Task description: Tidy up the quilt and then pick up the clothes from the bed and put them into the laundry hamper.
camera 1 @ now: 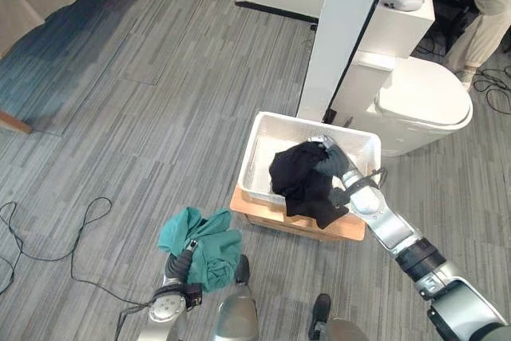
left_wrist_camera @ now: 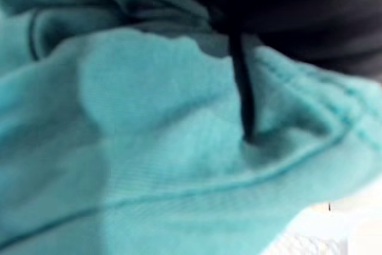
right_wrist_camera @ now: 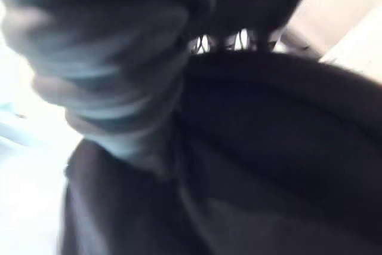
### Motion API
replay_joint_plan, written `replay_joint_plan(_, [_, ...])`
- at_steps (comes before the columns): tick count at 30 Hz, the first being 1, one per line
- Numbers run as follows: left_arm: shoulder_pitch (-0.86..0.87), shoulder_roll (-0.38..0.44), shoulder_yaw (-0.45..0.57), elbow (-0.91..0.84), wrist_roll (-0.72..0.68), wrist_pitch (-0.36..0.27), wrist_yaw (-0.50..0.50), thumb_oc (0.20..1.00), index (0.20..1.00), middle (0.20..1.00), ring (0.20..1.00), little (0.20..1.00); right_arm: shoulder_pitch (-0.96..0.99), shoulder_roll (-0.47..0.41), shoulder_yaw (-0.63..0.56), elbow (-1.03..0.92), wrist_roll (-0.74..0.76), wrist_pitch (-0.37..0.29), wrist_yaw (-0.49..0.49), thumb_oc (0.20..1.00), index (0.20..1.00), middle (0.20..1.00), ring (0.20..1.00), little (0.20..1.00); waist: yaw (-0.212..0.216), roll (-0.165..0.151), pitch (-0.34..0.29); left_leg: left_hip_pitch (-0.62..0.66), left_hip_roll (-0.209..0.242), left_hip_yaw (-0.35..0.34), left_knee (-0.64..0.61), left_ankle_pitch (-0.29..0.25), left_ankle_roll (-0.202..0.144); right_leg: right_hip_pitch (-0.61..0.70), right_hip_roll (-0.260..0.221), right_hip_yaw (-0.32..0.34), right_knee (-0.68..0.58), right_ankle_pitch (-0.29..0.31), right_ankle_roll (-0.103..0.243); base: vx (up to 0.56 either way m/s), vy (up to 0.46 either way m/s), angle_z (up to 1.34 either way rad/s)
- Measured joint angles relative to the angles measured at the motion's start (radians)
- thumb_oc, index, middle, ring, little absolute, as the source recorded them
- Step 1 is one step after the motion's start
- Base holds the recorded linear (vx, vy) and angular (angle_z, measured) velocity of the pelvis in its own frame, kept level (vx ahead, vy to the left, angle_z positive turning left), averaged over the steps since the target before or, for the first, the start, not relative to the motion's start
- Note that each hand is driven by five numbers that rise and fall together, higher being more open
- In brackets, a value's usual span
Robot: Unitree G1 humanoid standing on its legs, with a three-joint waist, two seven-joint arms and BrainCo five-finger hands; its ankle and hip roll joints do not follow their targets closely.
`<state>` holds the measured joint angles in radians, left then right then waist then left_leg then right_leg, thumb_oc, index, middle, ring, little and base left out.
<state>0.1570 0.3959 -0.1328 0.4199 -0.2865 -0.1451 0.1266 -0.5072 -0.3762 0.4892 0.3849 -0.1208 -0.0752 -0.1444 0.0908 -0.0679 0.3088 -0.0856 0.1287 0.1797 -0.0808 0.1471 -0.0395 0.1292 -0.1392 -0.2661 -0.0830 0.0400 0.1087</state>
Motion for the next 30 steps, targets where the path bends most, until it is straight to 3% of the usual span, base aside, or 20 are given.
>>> replay_joint_plan(2, [-0.009, 0.055, 0.003, -0.099, 0.029, 0.000, 0.004, 0.200, 0.200, 0.200, 0.200, 0.200, -0.009, -0.005, -0.011, 0.074, -0.026, 0.006, -0.003, 1.000, 1.000, 1.000, 1.000, 1.000, -0.003, -0.002, 0.000, -0.007, -0.002, 0.002, 0.000, 0.003, -0.011, -0.007, -0.005, 0.003, 0.000, -0.014, 0.019, -0.03, 0.036, -0.05])
replay_joint_plan(6, [-0.048, 0.182, 0.066, -0.314, 0.116, -0.042, 0.031, 0.200, 0.200, 0.200, 0.200, 0.200, 0.110, -0.041, -0.027, 0.050, -0.123, 0.005, -0.011, 1.000, 1.000, 1.000, 1.000, 1.000, -0.012, 0.004, -0.002, -0.008, 0.001, 0.005, -0.007, -0.006, -0.020, -0.008, -0.005, 0.014, 0.000, -0.026, 0.019, 0.01, 0.029, -0.05])
replay_joint_plan(10, [-0.171, 0.253, 0.105, -0.504, 0.168, -0.074, 0.058, 0.200, 0.200, 0.200, 0.200, 0.200, 0.326, -0.113, -0.050, 0.077, -0.328, -0.009, -0.020, 1.000, 1.000, 1.000, 1.000, 1.000, -0.061, 0.013, -0.043, 0.002, -0.010, 0.020, -0.007, -0.008, -0.019, -0.003, -0.021, 0.023, 0.000, -0.024, 0.022, 0.05, 0.012, -0.04])
replay_joint_plan(13, [-0.288, 0.254, 0.061, -0.599, 0.194, -0.106, 0.075, 0.200, 0.200, 0.200, 0.200, 0.200, 0.429, -0.081, -0.049, 0.197, -0.426, 0.022, -0.024, 1.000, 1.000, 1.000, 1.000, 1.000, -0.107, 0.020, -0.081, 0.006, -0.013, 0.021, -0.007, -0.005, -0.010, -0.002, -0.023, 0.024, 0.000, -0.023, 0.024, 0.04, -0.001, -0.03])
replay_joint_plan(16, [-0.383, 0.224, -0.025, -0.539, 0.243, -0.110, 0.088, 0.200, 0.200, 0.200, 0.200, 0.200, 0.501, -0.069, -0.041, 0.237, -0.430, 0.032, -0.021, 1.000, 1.000, 1.000, 1.000, 1.000, -0.171, 0.032, -0.099, 0.012, -0.009, 0.034, -0.007, -0.001, -0.018, -0.013, -0.017, 0.035, 0.000, -0.023, 0.024, -0.02, 0.003, -0.15])
replay_joint_plan(21, [-0.550, 0.157, -0.202, -0.226, 0.351, -0.061, 0.122, 0.200, 0.200, 0.200, 0.200, 0.200, 0.499, -0.057, -0.038, 0.317, -0.428, 0.037, -0.029, 1.000, 1.000, 1.000, 1.000, 1.000, -0.239, 0.054, -0.122, -0.041, 0.019, 0.074, -0.008, 0.002, -0.037, -0.095, -0.001, 0.077, 0.004, -0.017, 0.025, -0.14, 0.013, -0.30])
replay_joint_plan(23, [-0.649, 0.135, -0.262, -0.038, 0.383, -0.007, 0.144, 0.200, 0.200, 0.200, 0.200, 0.200, 0.457, -0.056, -0.028, 0.341, -0.428, 0.049, -0.029, 1.000, 1.000, 1.000, 1.000, 1.000, -0.260, 0.055, -0.110, -0.096, 0.033, 0.089, -0.006, 0.023, -0.038, -0.158, 0.011, 0.096, 0.002, 0.004, 0.022, -0.10, -0.004, -0.33])
replay_joint_plan(24, [-0.675, 0.110, -0.281, 0.044, 0.394, 0.005, 0.169, 0.200, 0.200, 0.200, 0.200, 0.200, 0.476, -0.056, -0.017, 0.354, -0.426, 0.050, -0.042, 1.000, 1.000, 1.000, 1.000, 1.000, -0.295, 0.048, -0.094, -0.107, 0.038, 0.093, -0.002, 0.029, -0.038, -0.181, 0.014, 0.093, 0.005, 0.008, 0.021, -0.09, -0.014, -0.04])
replay_joint_plan(26, [-0.762, 0.081, -0.298, 0.219, 0.410, 0.036, 0.196, 0.200, 0.200, 0.200, 0.200, 0.200, 0.449, -0.051, 0.002, 0.394, -0.421, 0.057, -0.059, 1.000, 1.000, 1.000, 1.000, 1.000, -0.284, 0.043, -0.055, -0.112, 0.038, 0.098, -0.002, 0.030, -0.038, -0.183, 0.013, 0.102, 0.002, 0.010, 0.020, -0.05, -0.025, -0.10])
replay_joint_plan(27, [-0.789, 0.080, -0.298, 0.287, 0.410, 0.057, 0.204, 0.454, 0.454, 0.454, 0.454, 0.454, 0.439, -0.046, 0.013, 0.418, -0.418, 0.062, -0.062, 1.000, 1.000, 1.000, 1.000, 1.000, -0.293, 0.041, -0.035, -0.118, 0.038, 0.100, -0.002, 0.030, -0.038, -0.190, 0.012, 0.103, 0.002, 0.011, 0.021, -0.05, -0.023, -0.12])
replay_joint_plan(28, [-0.805, 0.080, -0.298, 0.325, 0.404, 0.065, 0.212, 0.900, 0.900, 0.900, 0.900, 0.900, 0.449, -0.044, 0.028, 0.439, -0.416, 0.069, -0.064, 1.000, 1.000, 1.000, 1.000, 1.000, -0.298, 0.039, -0.022, -0.123, 0.037, 0.104, -0.002, 0.030, -0.038, -0.195, 0.011, 0.104, 0.002, 0.012, 0.021, 0.00, 0.000, 0.00])
replay_joint_plan(29, [-0.829, 0.079, -0.272, 0.384, 0.367, 0.066, 0.230, 1.000, 1.000, 1.000, 1.000, 1.000, 0.426, -0.012, 0.041, 0.511, -0.398, 0.076, -0.070, 1.000, 1.000, 1.000, 1.000, 1.000, -0.296, 0.035, 0.014, -0.122, 0.034, 0.107, -0.002, 0.031, -0.037, -0.195, 0.007, 0.104, 0.002, 0.012, 0.021, 0.00, 0.000, 0.00])
replay_joint_plan(30, [-0.826, 0.079, -0.263, 0.384, 0.336, 0.063, 0.229, 1.000, 1.000, 1.000, 1.000, 1.000, 0.425, -0.001, 0.060, 0.543, -0.392, 0.078, -0.071, 1.000, 1.000, 1.000, 1.000, 1.000, -0.291, 0.035, 0.024, -0.122, 0.033, 0.108, -0.002, 0.031, -0.037, -0.194, 0.004, 0.102, 0.002, 0.012, 0.021, 0.05, -0.012, -0.01])
